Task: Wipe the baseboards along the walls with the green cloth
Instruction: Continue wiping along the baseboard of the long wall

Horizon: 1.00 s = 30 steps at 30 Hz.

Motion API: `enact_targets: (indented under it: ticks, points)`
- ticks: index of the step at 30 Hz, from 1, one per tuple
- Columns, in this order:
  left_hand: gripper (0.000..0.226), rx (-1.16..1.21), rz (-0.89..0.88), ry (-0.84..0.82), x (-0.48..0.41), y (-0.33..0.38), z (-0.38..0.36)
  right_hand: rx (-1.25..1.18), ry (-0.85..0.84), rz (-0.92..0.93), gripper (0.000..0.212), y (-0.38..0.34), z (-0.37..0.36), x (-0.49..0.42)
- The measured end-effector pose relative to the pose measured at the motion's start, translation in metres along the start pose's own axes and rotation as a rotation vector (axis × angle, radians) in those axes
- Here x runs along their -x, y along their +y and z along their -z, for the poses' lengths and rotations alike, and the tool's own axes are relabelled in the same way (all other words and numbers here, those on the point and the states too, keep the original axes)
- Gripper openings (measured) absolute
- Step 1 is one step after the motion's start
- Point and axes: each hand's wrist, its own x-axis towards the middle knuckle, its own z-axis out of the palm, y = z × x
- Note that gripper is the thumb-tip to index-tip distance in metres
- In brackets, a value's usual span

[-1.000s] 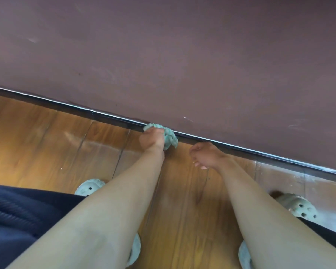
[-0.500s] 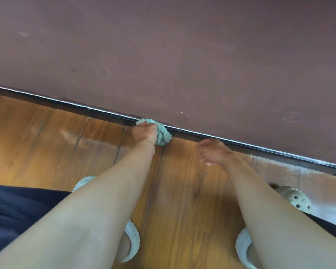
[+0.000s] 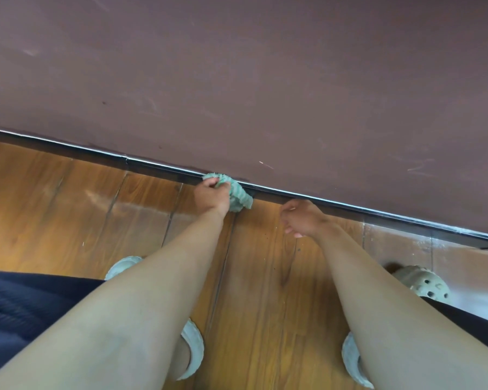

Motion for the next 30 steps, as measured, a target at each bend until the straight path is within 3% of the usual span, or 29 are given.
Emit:
enact_targets:
  ticks: [6, 8, 13, 20, 23, 27, 30]
  points:
    - [0.038, -0.129, -0.108, -0.366, 0.037, -0.008, -0.023, 0.000, -0.046, -0.031, 0.020, 0.002, -0.004, 0.003]
    - [0.035, -0.131, -0.123, -0.353, 0.040, -0.008, -0.027, 0.014, -0.057, -0.030, 0.021, 0.002, -0.005, 0.003]
    - [0.025, 0.004, -0.047, -0.118, 0.026, -0.004, -0.018, -0.016, -0.038, -0.049, 0.025, 0.007, 0.000, 0.005]
    - [0.034, -0.109, -0.082, -0.346, 0.039, -0.006, -0.030, 0.020, -0.043, -0.047, 0.024, 0.007, 0.000, 0.007]
    - [0.026, -0.086, -0.078, -0.209, 0.028, -0.008, -0.028, 0.025, -0.044, -0.039, 0.021, 0.007, -0.001, 0.006]
    - [0.015, 0.136, 0.129, 0.145, -0.008, -0.003, -0.007, 0.018, -0.032, -0.041, 0.021, 0.011, 0.000, 0.002]
    - [0.018, 0.319, 0.256, 0.227, -0.026, 0.004, 0.006, 0.032, -0.043, -0.049, 0.022, 0.012, -0.002, 0.000]
